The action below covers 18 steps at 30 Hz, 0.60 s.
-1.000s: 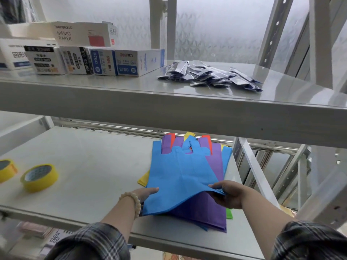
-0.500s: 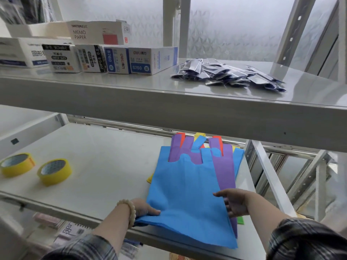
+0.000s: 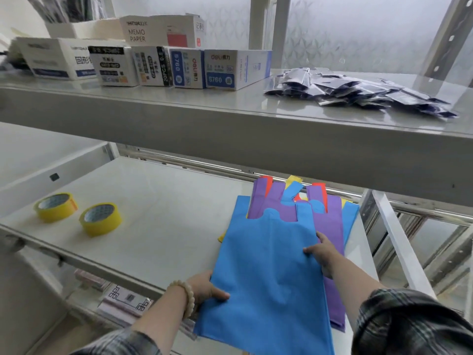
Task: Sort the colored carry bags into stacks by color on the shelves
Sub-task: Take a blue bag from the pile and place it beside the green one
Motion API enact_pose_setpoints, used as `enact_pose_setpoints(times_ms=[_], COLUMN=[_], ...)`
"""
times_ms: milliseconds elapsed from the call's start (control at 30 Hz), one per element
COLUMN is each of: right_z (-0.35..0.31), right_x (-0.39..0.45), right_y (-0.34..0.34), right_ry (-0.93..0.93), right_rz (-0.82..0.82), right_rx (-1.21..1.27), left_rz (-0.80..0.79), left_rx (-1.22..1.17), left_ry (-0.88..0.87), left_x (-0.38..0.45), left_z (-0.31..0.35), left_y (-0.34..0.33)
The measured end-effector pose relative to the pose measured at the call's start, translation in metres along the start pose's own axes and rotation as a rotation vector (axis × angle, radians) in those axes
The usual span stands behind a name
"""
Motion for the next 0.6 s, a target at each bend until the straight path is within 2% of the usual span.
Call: enact_pose_setpoints(times_ms=[133, 300, 600], right_z=[-0.003, 0.0, 0.01], right_x=[-0.002, -0.001, 0.0], right_y=[0.006, 0.005, 0.004], right_ry=[0.012, 0.008, -0.038], right_rz=[0.033, -0.014, -0.057], right_rx=[-0.024, -0.057, 0.004], left_rz=[0.052, 0.108, 0.078], left_rx=[-0.01, 0.009, -0.02], left_ry=[-0.077, -0.106, -0.177], left_x=[0.003, -0.001, -0.004], left_z=[0.005, 0.002, -0.01], left_y=[0.002, 0.0, -0.001])
Point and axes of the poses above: each hand's wrist, its own x-axis towards the middle knuckle, its own y-axis out of the back of the hand, z = x × y, the point moved 3 cm from there along x, towards the middle knuckle, and after that the axes turned 4 degrees about -z, right-handed, at the moved point
